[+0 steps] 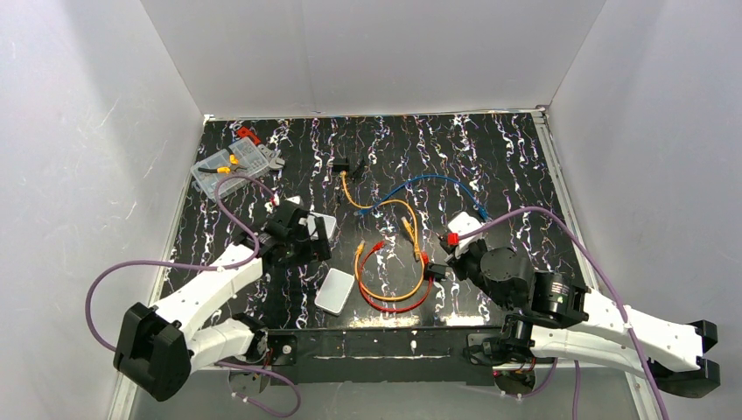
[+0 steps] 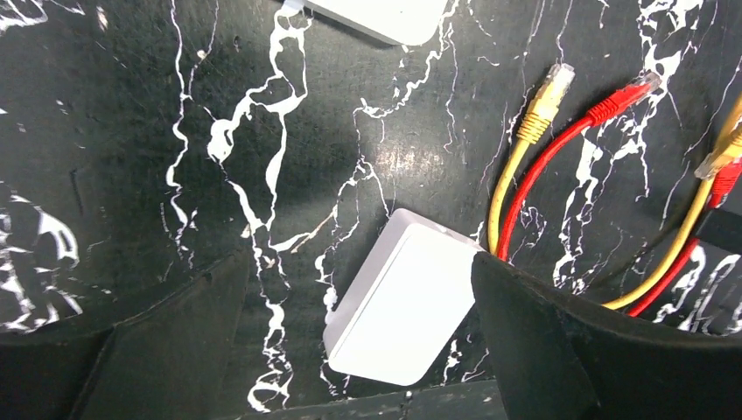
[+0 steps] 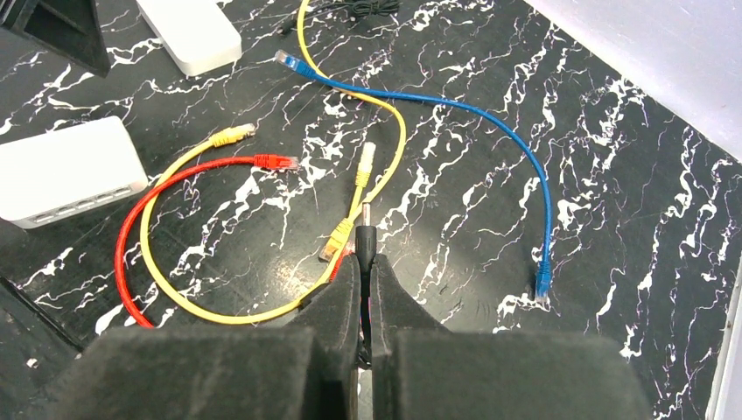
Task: Insert the plug into the switch port
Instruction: Adjust the switch port at the center of the board, then insert the power into the switch port.
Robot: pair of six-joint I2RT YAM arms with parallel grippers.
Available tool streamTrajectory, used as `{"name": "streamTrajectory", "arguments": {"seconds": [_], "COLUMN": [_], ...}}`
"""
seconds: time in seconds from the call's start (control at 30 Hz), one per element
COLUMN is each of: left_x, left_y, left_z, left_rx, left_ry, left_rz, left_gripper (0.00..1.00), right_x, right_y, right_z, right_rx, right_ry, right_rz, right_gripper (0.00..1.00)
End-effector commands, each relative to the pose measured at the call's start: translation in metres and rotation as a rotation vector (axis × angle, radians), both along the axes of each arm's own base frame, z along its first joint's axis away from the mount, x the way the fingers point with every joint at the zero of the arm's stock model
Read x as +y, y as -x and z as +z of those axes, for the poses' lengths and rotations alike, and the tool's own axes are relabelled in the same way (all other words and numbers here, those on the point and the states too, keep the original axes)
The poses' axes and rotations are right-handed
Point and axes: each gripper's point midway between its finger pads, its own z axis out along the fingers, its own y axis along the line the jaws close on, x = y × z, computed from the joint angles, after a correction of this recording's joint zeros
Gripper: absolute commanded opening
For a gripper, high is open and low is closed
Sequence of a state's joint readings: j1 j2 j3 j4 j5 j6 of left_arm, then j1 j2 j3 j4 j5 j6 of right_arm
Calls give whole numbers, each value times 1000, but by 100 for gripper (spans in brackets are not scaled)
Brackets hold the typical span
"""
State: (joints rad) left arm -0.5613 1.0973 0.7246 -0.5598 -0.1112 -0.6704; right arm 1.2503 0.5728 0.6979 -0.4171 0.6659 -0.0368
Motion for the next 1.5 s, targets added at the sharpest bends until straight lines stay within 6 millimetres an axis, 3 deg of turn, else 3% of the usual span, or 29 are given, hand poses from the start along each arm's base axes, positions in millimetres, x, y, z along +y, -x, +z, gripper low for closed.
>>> {"name": "streamTrajectory", "arguments": {"seconds": [0.0, 0.27, 0.7, 0.87, 1.2, 1.33, 1.47], "left_x": [-21, -52, -76, -88, -116, -115, -107], "left_y": [-2, 0, 3, 13, 54, 49, 39], "left_z": [-4, -19, -34, -30, -34, -23, 7], "left_rx": [24, 106, 183, 195, 262, 212, 111], "left_ry": [206, 435, 524, 537, 479, 464, 424], "left_rz": [16, -3, -113, -211, -419, -431, -409], "left_gripper": [98, 98, 95, 93, 89, 89, 91], "right_x": [3, 1, 1, 0, -2, -1, 2], "right_y": [0, 1, 1, 1, 5, 7, 9], "right_z": [3, 1, 0, 1, -2, -2, -1], "right_rx": [-1, 5, 9, 11, 33, 39, 42], "right_ry": [-32, -35, -29, -22, -1, -2, -8], "right_rz": [1, -1, 2, -1, 14, 26, 42], "right_gripper": [1, 1, 1, 1, 1, 1, 1]}}
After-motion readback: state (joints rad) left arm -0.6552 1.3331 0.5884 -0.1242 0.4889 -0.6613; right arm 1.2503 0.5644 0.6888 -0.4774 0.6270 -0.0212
